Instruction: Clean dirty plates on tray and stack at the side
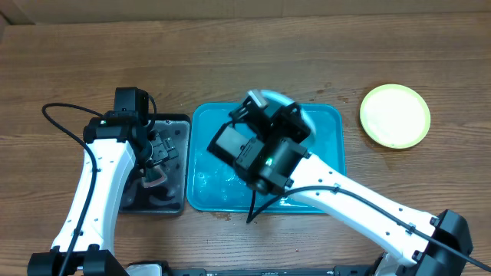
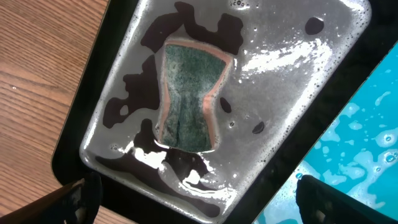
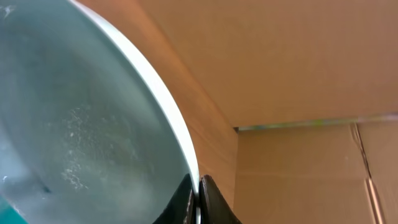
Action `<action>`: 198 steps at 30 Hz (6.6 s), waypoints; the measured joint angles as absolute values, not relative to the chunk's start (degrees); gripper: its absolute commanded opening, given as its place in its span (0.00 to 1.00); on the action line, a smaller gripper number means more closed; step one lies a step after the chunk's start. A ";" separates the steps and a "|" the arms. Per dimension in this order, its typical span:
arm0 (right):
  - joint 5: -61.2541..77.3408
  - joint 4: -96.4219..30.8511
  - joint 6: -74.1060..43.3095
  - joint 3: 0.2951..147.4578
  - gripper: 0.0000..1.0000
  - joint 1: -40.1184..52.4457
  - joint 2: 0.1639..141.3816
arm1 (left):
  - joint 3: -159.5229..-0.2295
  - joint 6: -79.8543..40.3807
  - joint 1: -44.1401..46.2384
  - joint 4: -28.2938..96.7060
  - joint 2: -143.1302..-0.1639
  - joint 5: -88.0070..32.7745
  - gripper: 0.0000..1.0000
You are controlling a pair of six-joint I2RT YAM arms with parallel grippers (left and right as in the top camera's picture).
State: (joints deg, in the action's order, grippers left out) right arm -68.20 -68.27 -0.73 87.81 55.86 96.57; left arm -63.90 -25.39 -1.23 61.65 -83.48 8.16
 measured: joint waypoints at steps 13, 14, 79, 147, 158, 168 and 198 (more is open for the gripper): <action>-54.50 -65.69 0.08 87.83 0.04 51.86 96.57 | -63.90 -25.39 -1.23 61.69 -83.48 8.12 0.99; -55.00 -66.78 -0.21 87.83 0.04 52.01 96.57 | -63.90 -25.39 -1.23 61.71 -83.48 8.12 0.99; 8.29 -61.23 -29.69 83.55 0.04 -25.45 114.41 | -63.90 -25.36 -1.13 61.47 -83.48 7.92 1.00; -4.51 -69.56 -13.85 93.54 1.00 17.63 75.59 | -63.90 -25.36 -1.13 60.82 -83.48 7.99 1.00; -3.51 -69.25 -13.67 93.54 1.00 17.61 75.59 | -63.90 -25.36 -1.13 60.82 -83.46 7.99 1.00; -0.82 -72.10 -13.72 93.54 1.00 17.63 75.59 | -63.90 -25.36 -1.13 60.82 -83.46 7.99 1.00; 2.76 -68.93 -13.69 93.54 1.00 17.63 75.59 | -63.90 -25.36 -1.13 60.82 -83.46 7.99 1.00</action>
State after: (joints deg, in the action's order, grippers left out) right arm 2.76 -68.93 -13.69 93.54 17.63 75.59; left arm -63.90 -25.36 -1.13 60.82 -83.46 7.99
